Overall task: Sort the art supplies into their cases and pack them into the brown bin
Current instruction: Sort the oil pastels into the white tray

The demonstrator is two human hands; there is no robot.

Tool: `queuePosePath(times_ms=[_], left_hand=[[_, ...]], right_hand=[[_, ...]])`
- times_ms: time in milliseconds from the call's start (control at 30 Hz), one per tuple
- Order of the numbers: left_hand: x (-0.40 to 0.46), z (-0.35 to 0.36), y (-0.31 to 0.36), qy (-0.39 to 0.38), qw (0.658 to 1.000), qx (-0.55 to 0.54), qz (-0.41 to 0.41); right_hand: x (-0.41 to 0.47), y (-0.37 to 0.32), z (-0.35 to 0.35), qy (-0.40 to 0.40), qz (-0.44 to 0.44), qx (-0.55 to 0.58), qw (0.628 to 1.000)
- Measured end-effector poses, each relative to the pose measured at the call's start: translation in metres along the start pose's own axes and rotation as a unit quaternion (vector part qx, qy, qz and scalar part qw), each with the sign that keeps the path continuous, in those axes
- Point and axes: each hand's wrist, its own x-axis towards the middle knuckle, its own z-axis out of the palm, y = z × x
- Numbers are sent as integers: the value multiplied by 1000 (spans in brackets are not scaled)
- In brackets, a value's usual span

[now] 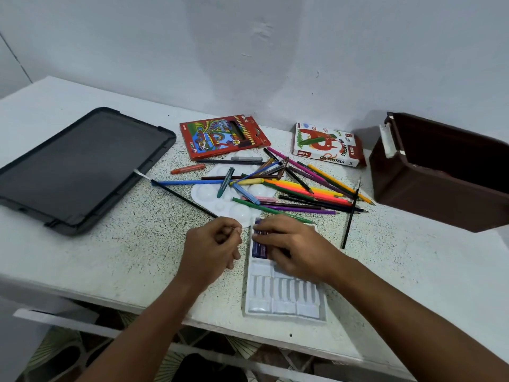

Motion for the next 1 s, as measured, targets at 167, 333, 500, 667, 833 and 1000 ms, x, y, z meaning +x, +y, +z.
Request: queuePosePath(times_ms=[167, 333, 500, 667, 833, 1000], left_hand=[[-1, 0, 1, -7, 1000, 16, 3], [-3, -1, 4, -12, 999, 35, 24], [-2, 0, 5, 42, 992, 104, 58], [-7, 14, 20, -21, 968, 249, 30], [-11, 22, 35, -55, 960, 275, -18], [-7, 37, 67, -56, 971, 231, 25]], right_hand=[[-3, -1, 0, -32, 8, -20, 999], [-18, -1, -7, 36, 125, -38, 991], [-42, 4, -22, 79, 414, -27, 906], [-48, 2, -27, 21, 501, 82, 861], [-47, -8, -26, 89, 483, 220, 843], [-49, 1, -30, 229, 431, 270, 830]])
